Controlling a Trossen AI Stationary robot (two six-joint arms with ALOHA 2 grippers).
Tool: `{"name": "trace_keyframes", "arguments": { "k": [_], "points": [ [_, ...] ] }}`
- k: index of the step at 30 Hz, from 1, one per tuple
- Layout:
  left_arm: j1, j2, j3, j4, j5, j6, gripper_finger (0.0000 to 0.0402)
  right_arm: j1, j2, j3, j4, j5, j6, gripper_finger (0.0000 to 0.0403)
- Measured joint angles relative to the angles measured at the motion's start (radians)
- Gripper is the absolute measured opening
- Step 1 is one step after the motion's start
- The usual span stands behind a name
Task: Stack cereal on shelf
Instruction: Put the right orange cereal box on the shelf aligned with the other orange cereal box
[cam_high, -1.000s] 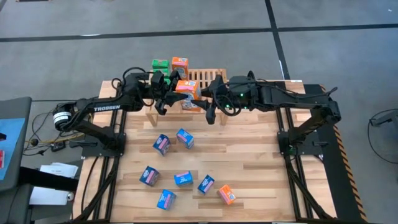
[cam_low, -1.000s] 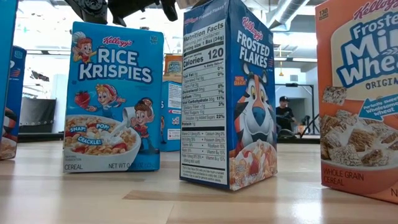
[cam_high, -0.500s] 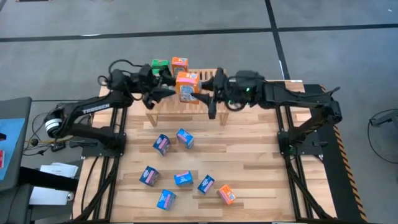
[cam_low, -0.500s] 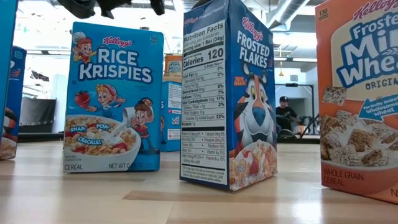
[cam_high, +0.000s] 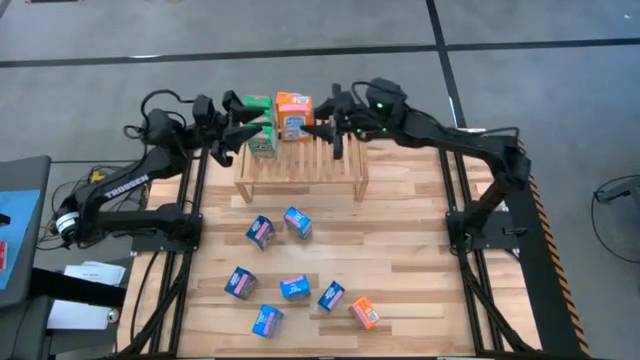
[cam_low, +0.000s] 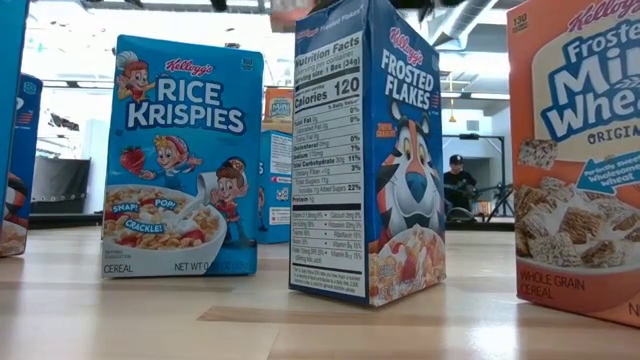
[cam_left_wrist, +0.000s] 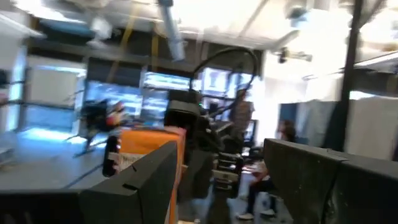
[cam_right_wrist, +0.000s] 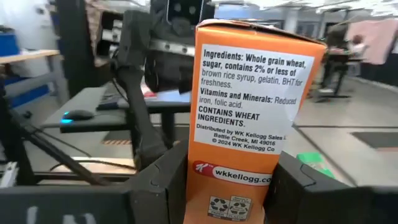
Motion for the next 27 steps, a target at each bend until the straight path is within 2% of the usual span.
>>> {"name": "trace_keyframes", "arguments": {
  "k": [4,7,15,22,27],
  "points": [
    [0.019,-0.021,0.000,-0.038,-0.035,0.023,0.0229,-0.069,0.068,-0.008,0.068,-0.138,0.007,0.0178],
    [0.033,-0.020,0.000,-0.041,-0.051,0.051,0.0229,-0.106,0.124,-0.017,0.153,-0.189,-0.003,0.0178],
    [0.099,-0.020,0.000,-0.044,-0.058,0.094,0.0229,-0.160,0.231,-0.072,0.393,-0.203,0.017,0.0178],
    [0.159,-0.019,0.000,-0.041,-0.057,0.094,0.0229,-0.151,0.318,-0.071,0.471,-0.231,0.029,0.0178],
    [0.190,-0.019,0.000,-0.039,-0.050,0.077,0.0229,-0.158,0.334,-0.070,0.446,-0.233,-0.008,0.0178]
  ]
}}
